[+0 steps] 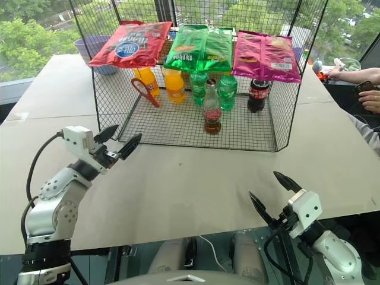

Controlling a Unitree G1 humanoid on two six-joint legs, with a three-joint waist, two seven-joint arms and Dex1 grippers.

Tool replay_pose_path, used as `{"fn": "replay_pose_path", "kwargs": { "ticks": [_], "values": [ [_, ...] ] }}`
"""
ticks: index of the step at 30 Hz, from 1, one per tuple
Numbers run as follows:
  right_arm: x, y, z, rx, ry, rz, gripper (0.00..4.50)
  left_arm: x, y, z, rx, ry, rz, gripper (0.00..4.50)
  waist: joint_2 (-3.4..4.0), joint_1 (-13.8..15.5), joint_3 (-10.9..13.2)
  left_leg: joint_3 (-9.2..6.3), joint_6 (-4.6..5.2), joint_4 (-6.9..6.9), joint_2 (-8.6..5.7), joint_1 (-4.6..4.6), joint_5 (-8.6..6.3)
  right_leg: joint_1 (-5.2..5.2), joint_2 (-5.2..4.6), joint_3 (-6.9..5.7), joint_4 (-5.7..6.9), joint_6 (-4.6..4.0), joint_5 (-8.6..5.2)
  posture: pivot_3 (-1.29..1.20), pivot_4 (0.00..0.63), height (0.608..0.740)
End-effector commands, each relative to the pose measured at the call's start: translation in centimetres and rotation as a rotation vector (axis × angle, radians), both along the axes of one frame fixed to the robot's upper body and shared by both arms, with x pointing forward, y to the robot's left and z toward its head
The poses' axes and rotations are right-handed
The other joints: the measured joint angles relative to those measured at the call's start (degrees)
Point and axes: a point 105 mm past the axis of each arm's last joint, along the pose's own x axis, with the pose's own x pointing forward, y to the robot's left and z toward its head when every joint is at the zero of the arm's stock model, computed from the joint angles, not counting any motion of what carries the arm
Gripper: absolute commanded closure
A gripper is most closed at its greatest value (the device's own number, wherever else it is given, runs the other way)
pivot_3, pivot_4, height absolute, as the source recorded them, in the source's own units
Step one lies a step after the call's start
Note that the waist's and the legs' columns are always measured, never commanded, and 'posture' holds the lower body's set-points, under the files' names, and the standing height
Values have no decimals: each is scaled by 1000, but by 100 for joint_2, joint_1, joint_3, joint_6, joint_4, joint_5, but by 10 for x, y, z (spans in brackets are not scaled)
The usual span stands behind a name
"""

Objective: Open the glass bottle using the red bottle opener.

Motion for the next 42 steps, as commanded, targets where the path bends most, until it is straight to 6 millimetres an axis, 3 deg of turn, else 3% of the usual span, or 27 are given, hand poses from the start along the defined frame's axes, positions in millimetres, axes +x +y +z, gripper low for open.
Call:
{"fn": "replay_pose_path", "kwargs": {
  "ticks": [1, 4, 13, 20, 25, 41, 42],
  "values": [
    [3, 12, 29, 44, -130, 46, 0, -4, -3, 13, -10, -55, -57, 27, 0, 0, 0, 0, 0, 0, 0, 0, 0, 0, 0, 0, 0, 0, 0, 0, 150, 740],
    [6, 34, 69, 111, -284, 169, 0, -9, -1, 16, -29, -90, -115, 27, 4, -61, 3, 4, 0, 1, 3, 0, 0, -3, 2, 3, 0, 0, 1, 0, 150, 740],
    [5, 58, 108, 142, -360, 306, 0, -2, 9, 24, -60, -122, -149, 27, -4, 11, 0, -1, 0, 0, -14, -7, 0, -1, 1, -15, -2, -5, 1, 0, 150, 740],
    [4, 66, 118, 157, -388, 333, 0, 10, 10, 31, -83, -141, -155, 27, -7, 4, -1, 1, 0, 2, -17, 0, 1, 6, 2, -16, 0, -3, 1, 0, 150, 740],
    [4, 71, 125, 181, -411, 349, 0, 30, 4, 40, -137, -141, -140, 27, -8, 14, -1, 3, 0, 4, -20, -3, 1, 9, 4, -22, 0, -3, 2, 0, 150, 740],
    [3, 70, 120, 169, -404, 304, 0, 83, -13, 59, -131, -140, -157, 27, -11, 3, 1, 9, 0, 5, -23, -5, 1, 12, 9, -24, -1, -2, 2, 0, 150, 740],
    [3, 70, 120, 167, -403, 298, 0, 86, -15, 63, -129, -152, -159, 262, -11, 7, 1, 9, 0, 5, -23, -5, 1, 12, 9, -24, -1, -2, 2, 0, 150, 740]
  ]
}}
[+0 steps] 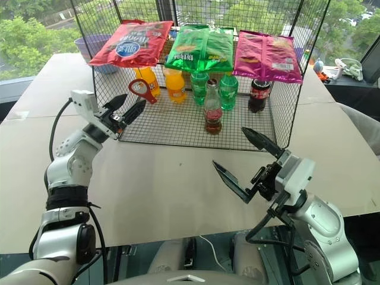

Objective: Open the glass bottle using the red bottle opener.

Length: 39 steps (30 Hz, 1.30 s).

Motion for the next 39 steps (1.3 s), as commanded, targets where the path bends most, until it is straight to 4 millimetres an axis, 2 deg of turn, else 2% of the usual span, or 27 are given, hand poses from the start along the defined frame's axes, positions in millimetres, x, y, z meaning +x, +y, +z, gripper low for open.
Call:
{"fn": "replay_pose_path", "kwargs": {
  "ticks": [1, 3, 6, 10, 21, 26, 30, 39],
  "values": [
    [-8, 0, 9, 7, -48, -8, 0, 9, -10, 19, 14, -74, -29, 544, 0, 9, 0, -2, 0, 0, 0, 0, 0, 0, 1, -1, 0, 0, 0, 0, 150, 740],
    [-8, 0, 9, 9, -45, -17, 0, 11, -13, 21, 26, -87, -39, 1185, -2, 4, 1, -2, 0, 1, 0, -1, 0, 0, 1, -2, 0, 0, 0, 0, 150, 740],
    [-8, -1, 9, 10, -42, -25, 0, 14, -15, 25, 27, -102, -44, 2483, -2, -10, 1, 0, 0, 1, -1, 0, 0, 1, 1, 0, 0, 0, 0, 0, 150, 740],
    [-6, -1, 7, 10, -24, -37, 0, 11, -17, 26, 30, -110, -65, 4435, -2, -8, 1, -2, 0, 0, 0, 0, 0, 0, 3, 0, 0, 4, 2, 0, 150, 740],
    [5, -5, 2, 13, 34, -74, 0, -9, -17, 27, 65, -107, -137, 4435, -2, -1, 1, -3, 0, 1, 0, 0, 0, 1, 2, 1, 1, 0, 0, 0, 150, 740],
    [16, -10, 2, 17, 52, -167, 0, -18, -21, 32, 73, -111, -214, 4435, -2, 4, 1, -3, 0, 1, 0, -1, 0, 2, 1, 0, 0, 0, 0, 0, 150, 740],
    [21, -4, -4, -56, 97, -160, 0, -24, -25, 33, 87, -104, -265, 4435, -2, -3, 1, -3, 0, 0, 0, -3, 0, 1, 1, 1, -3, 0, -1, 0, 150, 740],
    [22, 1, -9, -105, 124, -161, 0, -17, -27, 35, 59, -50, -261, 4435, -2, 6, 1, -5, 1, -6, -2, -8, -1, 0, 2, -2, -8, 7, 1, 0, 150, 740]
  ]
}}
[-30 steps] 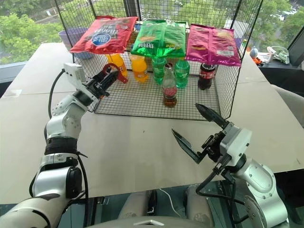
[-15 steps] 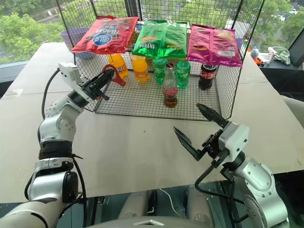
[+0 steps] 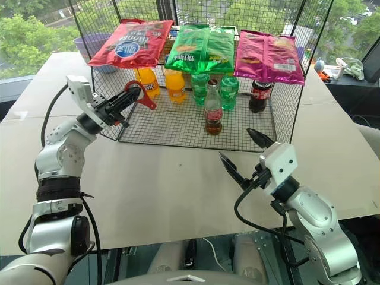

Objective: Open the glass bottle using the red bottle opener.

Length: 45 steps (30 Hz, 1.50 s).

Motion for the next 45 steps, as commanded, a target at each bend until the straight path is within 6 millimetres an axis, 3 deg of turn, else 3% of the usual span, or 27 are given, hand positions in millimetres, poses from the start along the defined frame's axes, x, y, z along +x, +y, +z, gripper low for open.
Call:
{"fn": "replay_pose_path", "kwargs": {
  "ticks": [1, 9, 14, 16, 21, 25, 34, 37, 39, 42, 43, 45],
  "values": [
    [-8, 4, 14, 8, -63, 21, 0, 1, -14, 9, 12, 10, -43, 4435, 0, 8, 0, 0, 0, 0, -1, -1, 0, 0, 0, 0, -1, 0, 0, 0, 150, 740],
    [-8, 4, 14, 6, -66, 11, 0, 6, -18, 5, 29, 72, -47, 4435, -1, 12, 0, -6, 0, 7, -3, 2, 1, 5, -1, -2, 4, -4, -2, 0, 150, 740],
    [-8, 4, 15, 6, -75, 6, 0, 7, -11, 11, 106, -86, 42, 4435, -2, 20, 1, -6, 0, 8, -4, 1, 0, 6, -2, -3, 3, -5, -2, 0, 150, 740],
    [-8, 4, 16, 9, -79, 6, 0, 12, -4, 10, 92, -71, 85, 4435, -6, 21, 3, -6, 0, 7, -4, 1, 0, 6, -2, -3, 2, -5, -2, 0, 150, 740],
    [-9, 4, 15, 11, -80, 7, 0, 11, -5, 8, 83, -50, 59, 3014, -7, 1, 4, -6, 0, 8, -3, 1, 1, 5, -1, -4, 4, -4, -2, 0, 150, 740],
    [-9, 5, 14, 13, -77, 8, 0, 10, -10, 5, 101, -44, 41, 1091, -7, -4, 4, -5, 0, 8, -1, 5, 1, 5, 0, -2, 7, -4, -2, 0, 150, 740],
    [-10, 5, 12, 15, -75, 0, 0, 11, -3, 6, 106, -40, 53, 1091, -7, -5, 4, -4, -1, 8, -1, 5, 1, 5, 0, -2, 7, -4, -2, 0, 150, 740],
    [-10, 5, 12, 16, -74, -2, 0, 12, 0, 6, 107, -39, 67, 1787, -7, -5, 4, -5, 0, 8, -1, 5, 1, 5, 0, -2, 7, -4, -2, 0, 150, 740],
    [-10, 5, 11, 16, -74, -3, 0, 11, 2, 6, 113, -40, 68, 2538, -7, -4, 4, -4, 0, 8, -1, 5, 1, 5, 0, -2, 7, -5, -2, 0, 150, 740],
    [-11, 4, 11, 16, -72, -5, 0, 10, 3, 4, 119, -34, 61, 4068, -7, 1, 4, -4, 0, 8, -1, 5, 1, 5, -1, -2, 7, -5, -2, 0, 150, 740],
    [-11, 3, 10, 15, -71, -6, 0, 10, 3, 4, 120, -32, 61, 4345, -7, 3, 4, -4, 0, 8, -1, 5, 1, 5, -1, -2, 7, -5, -2, 0, 150, 740],
    [-11, 3, 10, 15, -71, -7, 0, 9, 4, 4, 123, -32, 60, 4432, -7, 12, 4, -5, -1, 8, -1, 4, 1, 5, -1, -3, 7, -5, -2, 0, 150, 740]
  ]
}}
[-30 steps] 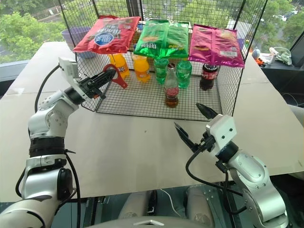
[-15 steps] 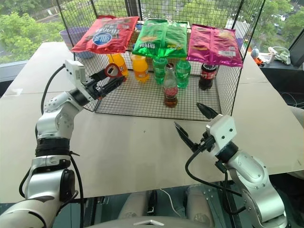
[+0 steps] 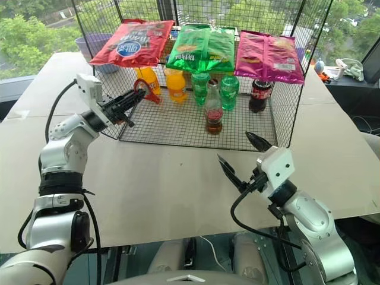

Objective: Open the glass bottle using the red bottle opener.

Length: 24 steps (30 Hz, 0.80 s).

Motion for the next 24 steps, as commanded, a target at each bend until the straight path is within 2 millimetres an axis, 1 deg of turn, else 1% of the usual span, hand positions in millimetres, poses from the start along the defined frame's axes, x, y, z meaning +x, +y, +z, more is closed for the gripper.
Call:
{"fn": "replay_pose_path", "kwargs": {
  "ticks": [1, 5, 16, 24],
  "values": [
    [-8, 3, 15, 10, -71, 15, 0, -3, 0, 8, 18, -33, -19, 4432, 0, 6, 0, 0, 0, 0, -1, 0, 0, 0, -1, 0, 0, 0, 0, 0, 150, 740],
    [-8, 2, 15, 8, -73, 16, 0, -3, -2, 9, 16, -32, -32, 4432, 0, 3, 0, 1, 0, 0, -1, 0, 0, 0, -1, 0, 0, 0, 0, 0, 150, 740],
    [-6, 2, 13, 8, -71, 14, 0, -10, -12, 20, 29, -55, -115, 4432, 0, 7, 0, 0, 0, 0, -1, -1, 0, 0, -1, 0, 0, 0, 0, 0, 150, 740],
    [-6, 3, 11, -9, -65, 1, 0, -13, -14, 27, 20, -53, -159, 4432, 0, 9, 0, 0, 0, 1, -2, -1, 0, 0, -2, -1, -1, 0, 0, 0, 150, 740]
  ]
}}
